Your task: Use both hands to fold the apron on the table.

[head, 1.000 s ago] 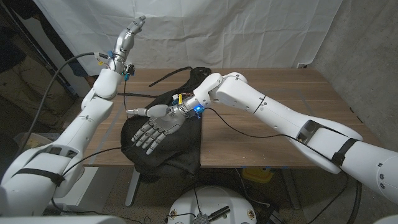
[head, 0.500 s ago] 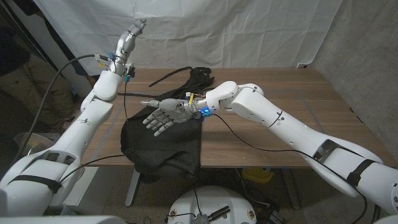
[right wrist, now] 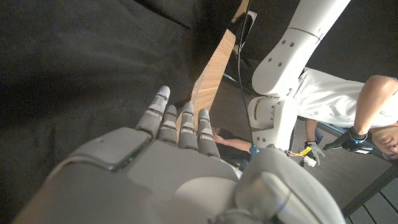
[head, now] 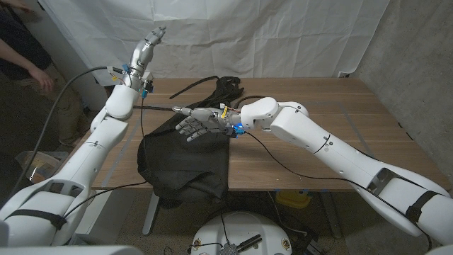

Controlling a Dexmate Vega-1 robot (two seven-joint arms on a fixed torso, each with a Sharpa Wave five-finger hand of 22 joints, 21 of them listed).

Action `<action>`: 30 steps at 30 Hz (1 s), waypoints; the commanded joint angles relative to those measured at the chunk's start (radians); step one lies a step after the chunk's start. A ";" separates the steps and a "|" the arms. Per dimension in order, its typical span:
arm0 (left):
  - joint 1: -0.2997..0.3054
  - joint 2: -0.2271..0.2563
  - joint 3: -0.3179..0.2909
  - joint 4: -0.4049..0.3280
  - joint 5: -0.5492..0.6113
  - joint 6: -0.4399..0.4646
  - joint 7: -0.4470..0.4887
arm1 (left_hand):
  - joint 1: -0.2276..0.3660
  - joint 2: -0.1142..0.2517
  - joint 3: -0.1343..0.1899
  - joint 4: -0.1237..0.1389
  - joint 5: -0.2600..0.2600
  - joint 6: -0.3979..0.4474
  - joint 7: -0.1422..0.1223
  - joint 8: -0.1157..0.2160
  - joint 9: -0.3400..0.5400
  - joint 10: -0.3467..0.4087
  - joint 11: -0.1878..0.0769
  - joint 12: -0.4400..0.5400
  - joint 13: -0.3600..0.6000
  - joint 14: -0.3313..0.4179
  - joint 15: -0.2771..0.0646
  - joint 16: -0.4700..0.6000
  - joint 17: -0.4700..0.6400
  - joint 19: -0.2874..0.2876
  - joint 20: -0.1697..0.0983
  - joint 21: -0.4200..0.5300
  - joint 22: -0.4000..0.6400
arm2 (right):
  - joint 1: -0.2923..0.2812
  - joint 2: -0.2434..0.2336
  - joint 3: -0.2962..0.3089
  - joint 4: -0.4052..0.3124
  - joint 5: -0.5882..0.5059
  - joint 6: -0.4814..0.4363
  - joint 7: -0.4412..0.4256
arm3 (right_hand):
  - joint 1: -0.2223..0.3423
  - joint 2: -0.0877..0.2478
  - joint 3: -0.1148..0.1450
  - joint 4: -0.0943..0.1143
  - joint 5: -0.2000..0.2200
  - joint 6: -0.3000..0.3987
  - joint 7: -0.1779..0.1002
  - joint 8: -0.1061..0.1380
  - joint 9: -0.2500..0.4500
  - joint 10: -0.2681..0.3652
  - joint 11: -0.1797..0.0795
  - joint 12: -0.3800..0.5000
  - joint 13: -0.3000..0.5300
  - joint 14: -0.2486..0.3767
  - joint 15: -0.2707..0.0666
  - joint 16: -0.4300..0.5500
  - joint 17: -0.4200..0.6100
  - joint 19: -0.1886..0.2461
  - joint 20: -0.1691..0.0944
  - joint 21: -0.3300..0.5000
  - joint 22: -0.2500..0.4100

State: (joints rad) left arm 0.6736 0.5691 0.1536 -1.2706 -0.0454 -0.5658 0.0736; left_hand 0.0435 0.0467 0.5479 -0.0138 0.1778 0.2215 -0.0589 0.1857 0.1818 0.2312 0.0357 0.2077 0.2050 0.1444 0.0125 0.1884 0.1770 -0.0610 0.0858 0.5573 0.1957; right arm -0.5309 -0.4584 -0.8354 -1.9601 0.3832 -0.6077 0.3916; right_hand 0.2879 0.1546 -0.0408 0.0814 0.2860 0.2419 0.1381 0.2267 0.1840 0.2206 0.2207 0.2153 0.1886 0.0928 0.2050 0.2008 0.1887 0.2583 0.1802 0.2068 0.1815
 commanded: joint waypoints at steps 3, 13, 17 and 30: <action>0.066 -0.005 -0.037 -0.063 -0.007 0.040 0.005 | 0.005 -0.002 -0.002 -0.007 0.002 -0.004 -0.004 0.000 -0.001 -0.004 0.001 0.005 -0.001 -0.001 0.003 0.002 0.003 0.006 0.000 -0.002 0.003 | -0.077 -0.033 0.023 -0.035 -0.087 0.086 -0.172 | 0.016 0.002 0.009 0.002 -0.005 0.018 0.030 0.001 0.003 0.008 -0.004 0.001 0.005 -0.010 -0.003 -0.004 0.003 -0.012 -0.004 -0.005 0.000; 0.103 -0.015 -0.062 -0.094 -0.009 0.064 0.006 | 0.004 -0.003 -0.002 -0.007 0.002 -0.006 -0.004 0.000 -0.001 -0.006 0.003 0.005 -0.001 -0.003 0.003 0.002 0.003 0.006 0.001 -0.003 0.003 | -0.110 -0.026 0.046 0.011 -0.131 0.201 -0.247 | 0.031 0.003 0.023 -0.007 -0.011 0.044 0.025 0.003 0.003 0.032 -0.008 0.005 0.005 0.007 -0.012 0.001 0.001 -0.011 -0.015 -0.004 -0.001; 0.116 -0.021 -0.072 -0.100 -0.014 0.072 0.004 | 0.004 -0.003 -0.003 -0.007 0.002 -0.006 -0.003 0.000 -0.001 -0.007 0.003 0.004 -0.001 -0.003 0.004 0.002 0.003 0.007 0.001 -0.003 0.003 | -0.124 -0.012 0.060 0.046 -0.139 0.260 -0.278 | 0.038 0.004 0.029 -0.010 -0.013 0.050 0.026 0.001 0.003 0.035 -0.015 0.004 0.005 0.005 -0.017 -0.001 0.001 -0.015 -0.025 -0.006 -0.002; 0.129 -0.035 -0.094 -0.086 -0.020 0.071 -0.009 | 0.003 -0.003 -0.004 -0.007 0.002 -0.007 -0.004 0.000 -0.001 -0.012 0.004 0.003 -0.001 -0.007 0.004 0.001 0.003 0.004 0.003 -0.006 0.003 | -0.139 0.016 0.088 0.117 -0.161 0.369 -0.342 | 0.048 0.001 0.037 -0.016 -0.018 0.071 0.028 0.003 0.003 0.041 -0.020 0.002 0.005 0.003 -0.022 -0.003 0.000 -0.020 -0.034 -0.007 -0.002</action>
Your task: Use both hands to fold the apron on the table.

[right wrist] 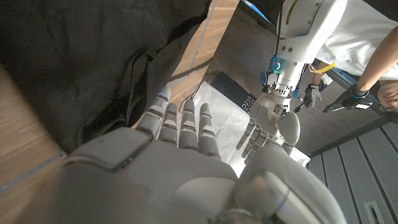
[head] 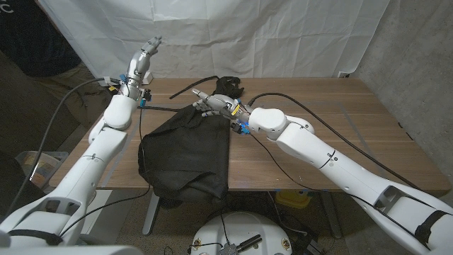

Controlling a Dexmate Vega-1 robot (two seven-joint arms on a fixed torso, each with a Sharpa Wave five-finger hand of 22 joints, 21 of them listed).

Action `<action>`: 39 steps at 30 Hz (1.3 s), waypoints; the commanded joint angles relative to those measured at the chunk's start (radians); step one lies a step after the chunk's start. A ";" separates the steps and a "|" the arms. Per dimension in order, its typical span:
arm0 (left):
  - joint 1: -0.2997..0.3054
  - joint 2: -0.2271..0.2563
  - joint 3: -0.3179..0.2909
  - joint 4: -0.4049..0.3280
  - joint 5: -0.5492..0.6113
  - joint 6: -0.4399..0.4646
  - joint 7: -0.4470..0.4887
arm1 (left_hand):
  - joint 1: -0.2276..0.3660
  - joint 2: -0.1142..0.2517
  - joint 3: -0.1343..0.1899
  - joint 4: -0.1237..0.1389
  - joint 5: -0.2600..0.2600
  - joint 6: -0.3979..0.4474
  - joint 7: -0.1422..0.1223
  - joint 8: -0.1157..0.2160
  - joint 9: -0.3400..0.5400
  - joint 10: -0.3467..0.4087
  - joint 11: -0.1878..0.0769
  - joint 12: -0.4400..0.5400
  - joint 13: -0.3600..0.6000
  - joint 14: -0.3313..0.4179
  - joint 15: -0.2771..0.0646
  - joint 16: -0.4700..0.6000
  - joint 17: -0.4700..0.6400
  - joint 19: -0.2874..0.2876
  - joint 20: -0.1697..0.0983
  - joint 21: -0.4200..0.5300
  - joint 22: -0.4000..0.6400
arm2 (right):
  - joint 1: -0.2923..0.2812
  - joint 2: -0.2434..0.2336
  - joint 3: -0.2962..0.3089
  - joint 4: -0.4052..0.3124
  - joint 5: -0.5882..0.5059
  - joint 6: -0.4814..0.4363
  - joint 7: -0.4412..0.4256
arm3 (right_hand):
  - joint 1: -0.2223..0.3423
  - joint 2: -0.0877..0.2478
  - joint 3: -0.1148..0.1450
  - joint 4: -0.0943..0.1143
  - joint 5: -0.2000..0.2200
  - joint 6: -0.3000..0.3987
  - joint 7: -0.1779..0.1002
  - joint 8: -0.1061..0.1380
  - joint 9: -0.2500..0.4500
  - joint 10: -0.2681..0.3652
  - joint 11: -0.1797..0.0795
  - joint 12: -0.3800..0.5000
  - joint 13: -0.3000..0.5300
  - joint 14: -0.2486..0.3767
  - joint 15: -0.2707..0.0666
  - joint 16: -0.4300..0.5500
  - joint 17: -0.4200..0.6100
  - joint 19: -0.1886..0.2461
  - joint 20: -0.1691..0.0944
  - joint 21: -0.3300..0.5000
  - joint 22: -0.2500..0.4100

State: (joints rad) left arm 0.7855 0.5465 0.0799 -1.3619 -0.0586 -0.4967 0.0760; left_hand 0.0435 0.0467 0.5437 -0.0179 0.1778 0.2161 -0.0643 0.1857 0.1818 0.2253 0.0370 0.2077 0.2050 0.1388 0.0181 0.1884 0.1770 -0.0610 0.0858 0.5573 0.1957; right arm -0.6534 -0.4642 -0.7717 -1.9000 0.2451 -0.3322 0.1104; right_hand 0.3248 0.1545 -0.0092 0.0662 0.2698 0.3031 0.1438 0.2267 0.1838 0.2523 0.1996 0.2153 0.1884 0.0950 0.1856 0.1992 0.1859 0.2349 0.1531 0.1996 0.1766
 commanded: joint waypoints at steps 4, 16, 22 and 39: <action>0.016 -0.016 -0.024 0.019 -0.013 -0.005 -0.019 | 0.003 -0.003 0.000 -0.003 0.002 -0.002 0.002 0.000 -0.001 -0.007 0.002 0.003 -0.001 -0.002 -0.001 0.001 0.003 0.004 0.003 -0.006 0.003 | -0.016 0.029 0.030 0.074 -0.026 0.114 -0.071 | 0.014 0.001 0.009 -0.003 -0.004 0.019 0.022 0.004 0.003 0.016 0.001 0.003 0.005 0.005 -0.006 0.000 0.003 0.006 -0.010 0.002 0.003; 0.006 -0.024 -0.026 0.054 -0.035 -0.024 -0.050 | 0.002 -0.003 -0.001 -0.003 0.002 -0.004 0.003 0.000 -0.001 -0.008 0.003 0.004 -0.001 -0.004 0.001 0.001 0.003 0.005 0.004 -0.007 0.003 | -0.034 0.057 0.056 0.131 -0.042 0.209 -0.135 | 0.024 0.000 0.019 -0.009 -0.009 0.052 0.028 0.008 0.004 0.042 0.002 0.007 0.005 0.024 -0.014 0.004 0.002 0.018 -0.020 0.006 0.002; -0.001 -0.019 -0.028 0.067 -0.044 -0.027 -0.068 | 0.002 -0.003 -0.001 -0.003 0.002 -0.004 0.003 0.000 -0.001 -0.008 0.007 0.004 -0.001 -0.004 0.002 0.001 0.003 0.005 0.004 -0.008 0.003 | -0.039 0.072 0.070 0.163 -0.050 0.260 -0.167 | 0.031 -0.001 0.026 -0.014 -0.013 0.081 0.029 0.011 0.004 0.068 -0.002 0.012 0.005 0.050 -0.019 0.011 0.002 0.034 -0.026 0.011 0.002; -0.027 -0.015 -0.029 0.129 -0.084 -0.075 -0.131 | 0.002 -0.003 -0.002 -0.003 0.002 -0.005 0.002 0.000 -0.001 -0.010 0.006 0.004 -0.001 -0.005 0.002 0.002 0.004 0.007 0.006 -0.009 0.003 | -0.044 0.102 0.086 0.199 -0.078 0.336 -0.239 | 0.042 -0.001 0.041 -0.022 -0.020 0.136 0.020 0.018 0.004 0.117 -0.009 0.020 0.005 0.097 -0.032 0.019 0.001 0.064 -0.035 0.018 0.002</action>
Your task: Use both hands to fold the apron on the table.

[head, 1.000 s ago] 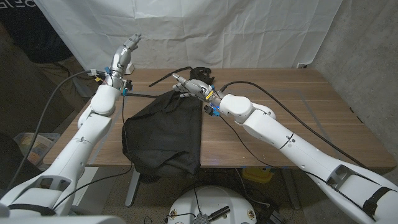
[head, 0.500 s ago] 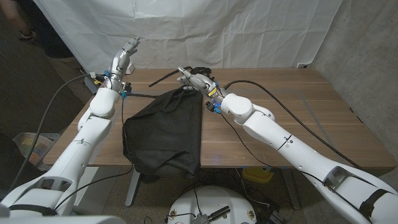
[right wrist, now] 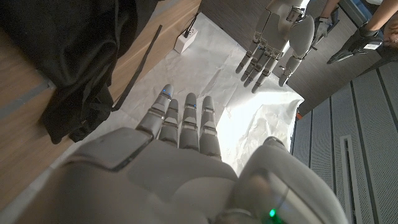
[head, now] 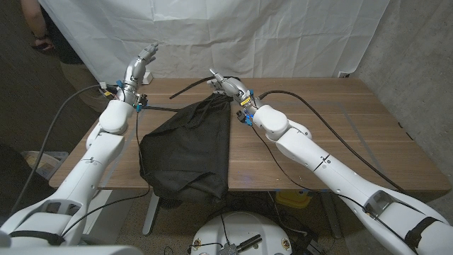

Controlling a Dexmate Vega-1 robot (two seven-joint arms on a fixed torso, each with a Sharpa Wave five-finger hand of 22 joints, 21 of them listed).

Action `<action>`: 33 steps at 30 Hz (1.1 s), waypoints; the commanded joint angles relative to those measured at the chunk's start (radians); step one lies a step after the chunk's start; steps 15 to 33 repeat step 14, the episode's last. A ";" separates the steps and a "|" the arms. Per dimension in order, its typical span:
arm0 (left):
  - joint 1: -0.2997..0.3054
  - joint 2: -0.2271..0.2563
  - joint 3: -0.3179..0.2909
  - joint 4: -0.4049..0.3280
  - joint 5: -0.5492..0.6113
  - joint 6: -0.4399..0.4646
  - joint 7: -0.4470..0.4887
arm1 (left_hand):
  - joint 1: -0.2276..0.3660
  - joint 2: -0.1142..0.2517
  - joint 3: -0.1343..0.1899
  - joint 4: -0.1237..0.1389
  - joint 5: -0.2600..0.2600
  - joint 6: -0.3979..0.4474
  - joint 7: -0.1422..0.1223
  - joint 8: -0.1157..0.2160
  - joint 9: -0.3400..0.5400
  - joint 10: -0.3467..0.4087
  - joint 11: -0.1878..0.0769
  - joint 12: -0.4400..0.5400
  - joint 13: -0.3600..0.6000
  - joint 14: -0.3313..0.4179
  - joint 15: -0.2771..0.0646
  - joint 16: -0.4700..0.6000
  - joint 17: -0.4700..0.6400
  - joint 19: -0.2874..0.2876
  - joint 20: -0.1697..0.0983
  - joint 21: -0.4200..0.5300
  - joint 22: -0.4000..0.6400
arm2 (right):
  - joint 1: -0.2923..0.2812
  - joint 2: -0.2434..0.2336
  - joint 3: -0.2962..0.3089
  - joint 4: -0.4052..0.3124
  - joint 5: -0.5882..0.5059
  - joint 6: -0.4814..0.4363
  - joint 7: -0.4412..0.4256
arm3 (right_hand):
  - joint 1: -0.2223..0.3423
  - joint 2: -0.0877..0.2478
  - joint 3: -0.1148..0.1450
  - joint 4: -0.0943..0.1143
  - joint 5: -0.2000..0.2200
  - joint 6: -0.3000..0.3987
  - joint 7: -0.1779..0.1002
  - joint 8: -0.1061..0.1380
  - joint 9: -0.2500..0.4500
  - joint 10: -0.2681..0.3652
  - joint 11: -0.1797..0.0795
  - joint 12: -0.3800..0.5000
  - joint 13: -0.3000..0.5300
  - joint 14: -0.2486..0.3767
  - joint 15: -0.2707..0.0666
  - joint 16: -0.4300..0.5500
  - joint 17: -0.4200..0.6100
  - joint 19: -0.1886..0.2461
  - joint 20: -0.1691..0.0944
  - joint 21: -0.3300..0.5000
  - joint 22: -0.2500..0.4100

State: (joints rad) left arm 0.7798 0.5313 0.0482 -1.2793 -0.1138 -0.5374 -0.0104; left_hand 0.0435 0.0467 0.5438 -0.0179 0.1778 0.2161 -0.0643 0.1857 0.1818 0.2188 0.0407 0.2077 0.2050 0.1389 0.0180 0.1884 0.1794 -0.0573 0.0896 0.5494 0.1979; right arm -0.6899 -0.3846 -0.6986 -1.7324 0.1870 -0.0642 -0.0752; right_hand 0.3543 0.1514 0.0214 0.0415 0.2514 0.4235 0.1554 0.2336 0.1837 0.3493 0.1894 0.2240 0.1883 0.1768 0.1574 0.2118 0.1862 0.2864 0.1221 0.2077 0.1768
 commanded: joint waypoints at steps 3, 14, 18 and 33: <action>-0.019 0.001 0.006 0.047 -0.029 -0.038 -0.049 | 0.002 -0.003 -0.002 -0.003 0.002 -0.006 0.001 0.000 -0.001 -0.004 0.002 0.004 -0.001 -0.005 0.003 0.002 0.001 0.003 0.002 -0.001 0.001 | -0.019 0.040 0.023 0.068 -0.019 0.126 -0.082 | 0.015 0.003 0.015 0.001 -0.003 0.037 0.008 0.014 0.004 0.039 0.000 0.015 0.005 0.031 -0.009 0.009 0.001 0.020 -0.010 0.011 0.002; 0.001 0.002 0.007 0.001 -0.001 -0.006 -0.015 | 0.001 -0.003 -0.003 -0.003 0.002 -0.006 0.002 0.000 -0.001 -0.005 0.001 0.004 -0.001 -0.005 0.003 0.002 0.001 0.003 0.001 -0.002 0.001 | -0.015 0.061 0.039 0.163 -0.026 0.262 -0.116 | 0.018 0.003 0.022 -0.001 -0.005 0.066 0.012 0.018 0.005 0.066 -0.001 0.019 0.006 0.039 -0.014 0.006 0.001 0.026 -0.016 0.010 0.002; 0.001 0.002 0.007 0.001 -0.001 -0.006 -0.015 | 0.001 -0.003 -0.003 -0.003 0.002 -0.006 0.002 0.000 -0.001 -0.005 0.001 0.004 -0.001 -0.005 0.003 0.002 0.001 0.003 0.001 -0.002 0.001 | -0.015 0.061 0.039 0.163 -0.026 0.262 -0.116 | 0.018 0.003 0.022 -0.001 -0.005 0.066 0.012 0.018 0.005 0.066 -0.001 0.019 0.006 0.039 -0.014 0.006 0.001 0.026 -0.016 0.010 0.002; 0.001 0.002 0.007 0.001 -0.001 -0.006 -0.015 | 0.001 -0.003 -0.003 -0.003 0.002 -0.006 0.002 0.000 -0.001 -0.005 0.001 0.004 -0.001 -0.005 0.003 0.002 0.001 0.003 0.001 -0.002 0.001 | -0.015 0.061 0.039 0.163 -0.026 0.262 -0.116 | 0.018 0.003 0.022 -0.001 -0.005 0.066 0.012 0.018 0.005 0.066 -0.001 0.019 0.006 0.039 -0.014 0.006 0.001 0.026 -0.016 0.010 0.002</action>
